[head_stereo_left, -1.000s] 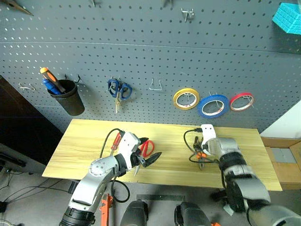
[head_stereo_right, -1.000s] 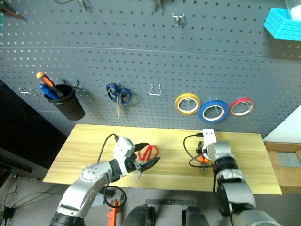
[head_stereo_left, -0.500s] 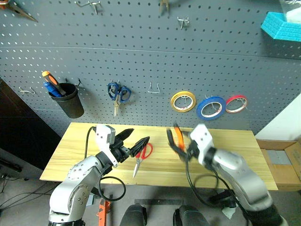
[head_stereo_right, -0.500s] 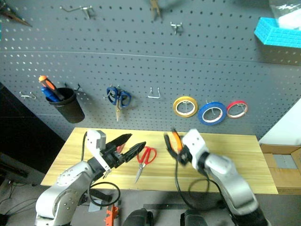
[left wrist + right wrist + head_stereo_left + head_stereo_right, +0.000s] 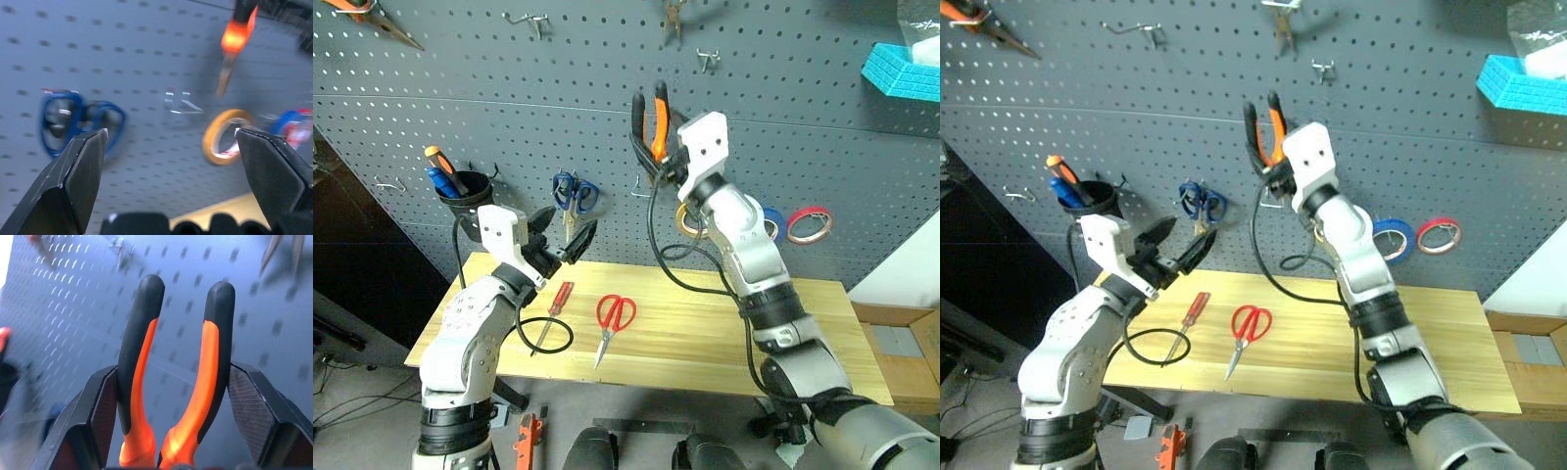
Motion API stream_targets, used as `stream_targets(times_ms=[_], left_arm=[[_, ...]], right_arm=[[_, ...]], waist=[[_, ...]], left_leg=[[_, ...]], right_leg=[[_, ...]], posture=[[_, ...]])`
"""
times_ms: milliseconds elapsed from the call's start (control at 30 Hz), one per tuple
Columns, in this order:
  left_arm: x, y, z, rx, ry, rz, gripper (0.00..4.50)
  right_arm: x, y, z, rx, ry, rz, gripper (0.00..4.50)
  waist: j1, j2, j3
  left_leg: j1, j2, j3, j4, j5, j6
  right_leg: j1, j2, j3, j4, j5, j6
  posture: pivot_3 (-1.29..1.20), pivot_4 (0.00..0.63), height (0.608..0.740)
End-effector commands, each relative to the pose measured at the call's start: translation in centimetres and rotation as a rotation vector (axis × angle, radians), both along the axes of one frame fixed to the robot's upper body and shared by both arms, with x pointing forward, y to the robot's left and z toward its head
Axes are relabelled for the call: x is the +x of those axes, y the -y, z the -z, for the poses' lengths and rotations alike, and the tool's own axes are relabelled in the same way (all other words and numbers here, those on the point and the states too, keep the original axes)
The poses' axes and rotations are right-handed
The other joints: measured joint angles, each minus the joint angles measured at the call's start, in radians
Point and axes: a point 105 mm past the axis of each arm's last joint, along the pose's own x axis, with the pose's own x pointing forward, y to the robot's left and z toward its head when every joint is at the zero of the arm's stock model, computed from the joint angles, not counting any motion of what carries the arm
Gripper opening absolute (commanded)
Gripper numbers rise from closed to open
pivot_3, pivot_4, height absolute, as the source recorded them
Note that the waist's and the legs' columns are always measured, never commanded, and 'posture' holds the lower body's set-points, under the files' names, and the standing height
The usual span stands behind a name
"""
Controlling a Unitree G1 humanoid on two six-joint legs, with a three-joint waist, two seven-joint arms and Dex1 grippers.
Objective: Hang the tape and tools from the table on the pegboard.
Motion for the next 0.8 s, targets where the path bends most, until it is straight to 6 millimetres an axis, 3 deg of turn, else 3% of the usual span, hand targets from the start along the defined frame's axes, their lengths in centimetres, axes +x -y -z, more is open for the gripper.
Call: stream_targets(times_ms=[33, 467, 533, 800], left_arm=[[1.1, 0.5, -2.2, 0.019, 0.106, -0.021, 4.50], [1.9, 1.3, -2.3, 0.018, 0.113, 0.017, 4.50], [1.8, 1.2, -2.3, 0.019, 0.112, 0.018, 4.50], [1.7, 1.0, -1.8, 0.021, 0.098, 0.020, 4.50]], right_arm=[[0.3, -0.6, -0.6, 0.011, 0.069, 0.009, 2.85], [3.3, 0.2, 4.3, -0.031, -0.052, 0.115, 2.85], [3.6, 0.5, 3.9, -0.011, -0.051, 0.133, 2.85], [2.3, 0.5, -2.1, 0.107, 0.145, 0.117, 2.85]], waist=[[0.002, 0.000, -0.001], [0.002, 0.000, -0.007], [0.002, 0.000, -0.007], [0.001, 0.001, -0.007]], left_leg=[[-0.001, 0.000, 0.000, 0.000, 0.001, -0.003], [-0.002, -0.001, -0.002, 0.001, 0.000, -0.001], [-0.002, -0.001, -0.002, 0.002, 0.000, -0.001], [-0.002, 0.000, -0.003, 0.001, 0.000, -0.002]], right_leg=[[0.000, 0.000, 0.000, 0.000, 0.000, 0.000], [-0.001, -0.001, -0.002, 0.001, 0.000, 0.000], [-0.001, -0.001, -0.002, 0.002, 0.000, 0.000], [-0.001, -0.001, -0.003, 0.003, 0.001, -0.001]], posture=[[0.21, 0.000, 0.740], [0.23, 0.000, 0.740], [0.23, 0.000, 0.740], [0.23, 0.000, 0.740]])
